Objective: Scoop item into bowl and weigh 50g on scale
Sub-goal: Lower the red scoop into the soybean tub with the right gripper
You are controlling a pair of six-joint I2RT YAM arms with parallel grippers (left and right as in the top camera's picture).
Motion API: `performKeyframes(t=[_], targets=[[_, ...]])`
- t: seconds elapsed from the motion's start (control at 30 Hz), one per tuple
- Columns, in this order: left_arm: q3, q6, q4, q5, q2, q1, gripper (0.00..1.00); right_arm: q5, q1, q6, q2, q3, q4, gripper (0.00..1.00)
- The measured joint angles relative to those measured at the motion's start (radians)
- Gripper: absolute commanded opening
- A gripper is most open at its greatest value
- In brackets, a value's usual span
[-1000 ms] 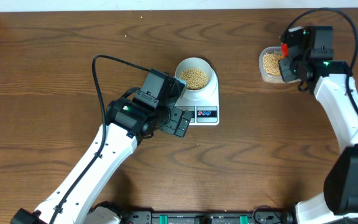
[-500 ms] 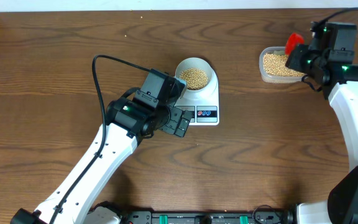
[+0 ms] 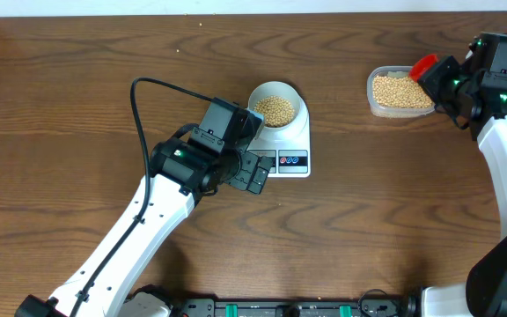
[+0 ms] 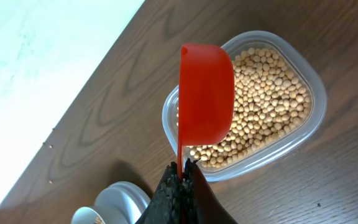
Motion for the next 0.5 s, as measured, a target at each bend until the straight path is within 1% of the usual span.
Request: performKeyframes(t=[0.13, 0.5], targets=[[0.000, 0.000, 0.000, 0.000, 0.000, 0.000, 0.98, -0.003, 0.000, 0.032, 0.000, 0.000, 0.001, 0.01], [0.000, 0.000, 0.000, 0.000, 0.000, 0.000, 0.98, -0.002, 0.000, 0.032, 0.002, 0.000, 0.001, 0.01]])
